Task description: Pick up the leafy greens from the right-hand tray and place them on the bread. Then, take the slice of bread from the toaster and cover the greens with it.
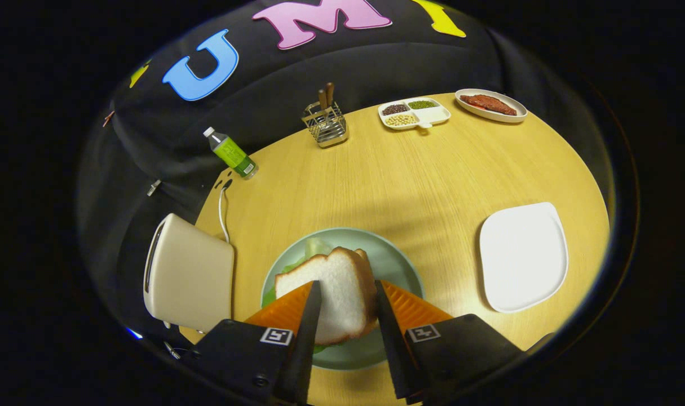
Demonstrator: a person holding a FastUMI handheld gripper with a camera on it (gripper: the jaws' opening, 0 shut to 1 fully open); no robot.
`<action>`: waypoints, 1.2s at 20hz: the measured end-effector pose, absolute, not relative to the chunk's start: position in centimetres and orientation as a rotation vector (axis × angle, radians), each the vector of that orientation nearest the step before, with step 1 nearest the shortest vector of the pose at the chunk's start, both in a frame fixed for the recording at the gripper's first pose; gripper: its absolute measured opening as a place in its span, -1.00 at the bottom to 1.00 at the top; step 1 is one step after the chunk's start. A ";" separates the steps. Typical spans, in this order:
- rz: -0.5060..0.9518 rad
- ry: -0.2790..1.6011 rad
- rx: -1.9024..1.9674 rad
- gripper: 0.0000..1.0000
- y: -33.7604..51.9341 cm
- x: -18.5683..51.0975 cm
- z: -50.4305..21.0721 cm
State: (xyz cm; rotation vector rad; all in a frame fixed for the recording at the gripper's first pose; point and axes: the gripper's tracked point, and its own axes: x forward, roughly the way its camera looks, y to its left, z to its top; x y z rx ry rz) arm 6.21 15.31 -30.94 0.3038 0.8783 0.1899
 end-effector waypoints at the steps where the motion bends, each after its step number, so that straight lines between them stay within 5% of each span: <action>1: 0.185 0.875 0.300 0.33 15.0 6.4 -30.7; 5: 0.158 0.818 0.252 0.95 13.1 6.6 -28.8; 24: 0.055 0.197 -0.003 0.97 3.8 5.6 -1.3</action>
